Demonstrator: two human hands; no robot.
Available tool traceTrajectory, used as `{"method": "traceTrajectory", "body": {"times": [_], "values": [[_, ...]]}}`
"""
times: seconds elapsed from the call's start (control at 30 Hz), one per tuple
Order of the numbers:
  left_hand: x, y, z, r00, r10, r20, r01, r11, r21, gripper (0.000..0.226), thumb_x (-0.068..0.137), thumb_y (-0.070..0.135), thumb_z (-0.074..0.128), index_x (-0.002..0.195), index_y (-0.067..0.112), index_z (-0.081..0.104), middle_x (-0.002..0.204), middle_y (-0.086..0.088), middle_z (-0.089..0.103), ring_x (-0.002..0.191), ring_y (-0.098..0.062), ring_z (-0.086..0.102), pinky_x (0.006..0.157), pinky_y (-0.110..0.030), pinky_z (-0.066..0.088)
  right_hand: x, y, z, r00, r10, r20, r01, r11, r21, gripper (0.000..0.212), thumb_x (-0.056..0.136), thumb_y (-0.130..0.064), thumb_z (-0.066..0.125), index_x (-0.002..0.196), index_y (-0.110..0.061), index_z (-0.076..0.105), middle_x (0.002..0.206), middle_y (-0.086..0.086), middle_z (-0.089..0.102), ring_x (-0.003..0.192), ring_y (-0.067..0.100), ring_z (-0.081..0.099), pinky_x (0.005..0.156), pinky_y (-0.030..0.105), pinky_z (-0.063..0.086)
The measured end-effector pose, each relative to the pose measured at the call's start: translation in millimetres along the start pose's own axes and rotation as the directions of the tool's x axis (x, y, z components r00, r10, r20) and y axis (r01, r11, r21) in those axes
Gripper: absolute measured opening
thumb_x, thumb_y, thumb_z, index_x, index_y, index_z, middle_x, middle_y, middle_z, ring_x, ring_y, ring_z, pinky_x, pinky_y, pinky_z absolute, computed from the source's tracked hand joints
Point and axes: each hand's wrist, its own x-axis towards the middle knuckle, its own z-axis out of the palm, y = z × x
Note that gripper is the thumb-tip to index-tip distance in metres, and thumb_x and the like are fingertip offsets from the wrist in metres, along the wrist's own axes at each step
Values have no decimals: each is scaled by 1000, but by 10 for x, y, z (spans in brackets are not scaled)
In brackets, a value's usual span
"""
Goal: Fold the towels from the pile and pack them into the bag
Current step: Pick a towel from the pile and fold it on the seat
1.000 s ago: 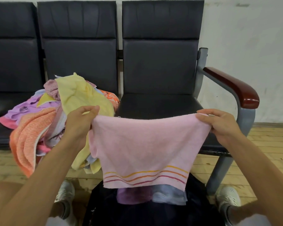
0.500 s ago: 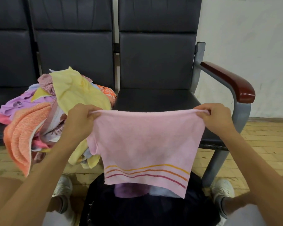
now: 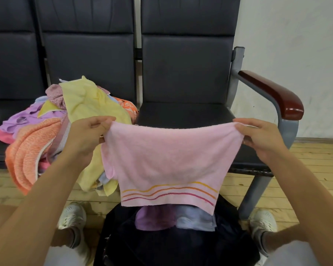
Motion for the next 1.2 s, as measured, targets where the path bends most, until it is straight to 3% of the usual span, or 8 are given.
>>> {"method": "traceTrajectory", "body": {"times": [0.17, 0.37, 0.53, 0.67, 0.87, 1.0, 1.13, 1.2], "values": [[-30, 65, -16, 991, -118, 63, 122, 991, -58, 15, 95, 13, 58, 93, 18, 72, 107, 1, 68, 104, -20, 58, 92, -40, 49, 22, 5, -11, 999, 54, 2, -54, 997, 58, 18, 94, -11, 61, 105, -20, 72, 110, -5, 64, 102, 15, 58, 77, 23, 51], [-32, 47, -54, 988, -16, 153, -29, 958, 284, 18, 88, 12, 67, 103, 20, 72, 116, -1, 66, 113, -19, 57, 94, -32, 47, 40, 14, 28, 1000, -2, 10, 3, 994, -111, 29, 85, -6, 70, 114, -14, 71, 117, -1, 61, 106, 20, 55, 88, 28, 49], [-16, -14, 14, 959, 258, 117, -264, 666, 698, 19, 92, 9, 62, 106, 7, 73, 103, -10, 70, 90, -23, 57, 76, -29, 38, 16, 54, 69, 972, -226, -59, 166, 847, -506, 21, 89, -14, 69, 109, -10, 73, 99, -2, 62, 91, 16, 55, 82, 28, 45], [38, -23, -3, 924, 377, 66, -298, 600, 742, 16, 94, 13, 60, 87, 1, 69, 97, -13, 60, 85, -21, 49, 70, -25, 31, -32, 16, 135, 939, -344, 22, 284, 736, -615, 12, 95, -15, 61, 92, -7, 70, 80, -1, 57, 79, 17, 54, 66, 18, 40], [-34, -77, 123, 979, 201, -18, -156, 809, 567, 21, 103, 22, 39, 92, 7, 49, 77, -1, 49, 73, -21, 45, 59, -36, 38, -152, 97, 351, 970, -92, 224, 184, 880, -438, 18, 105, -31, 37, 114, -19, 47, 110, 0, 52, 90, 5, 50, 68, 20, 39], [-101, -60, 360, 1000, -3, -2, 4, 987, 163, 19, 101, 21, 42, 87, 15, 55, 84, -3, 53, 80, -19, 50, 63, -34, 46, -191, 216, 426, 934, -16, 357, 193, 862, -468, 23, 104, -31, 38, 118, -16, 48, 112, 0, 53, 103, 16, 54, 83, 30, 48], [-201, -45, 600, 962, -244, 119, 256, 961, -100, 19, 100, 26, 49, 111, 15, 59, 99, -2, 62, 94, -19, 58, 76, -32, 50, -276, 154, 444, 864, 117, 490, 123, 894, -430, 30, 104, -20, 38, 111, 5, 52, 98, 23, 51, 87, 26, 54, 74, 35, 48], [-260, 4, 671, 908, -356, 222, 392, 909, -141, 26, 97, 31, 54, 118, 16, 57, 108, -5, 64, 98, -21, 61, 75, -33, 52, -300, 90, 399, 807, 180, 562, 41, 933, -357, 25, 103, -20, 42, 109, 0, 56, 102, 18, 57, 89, 27, 58, 73, 36, 51]]}}
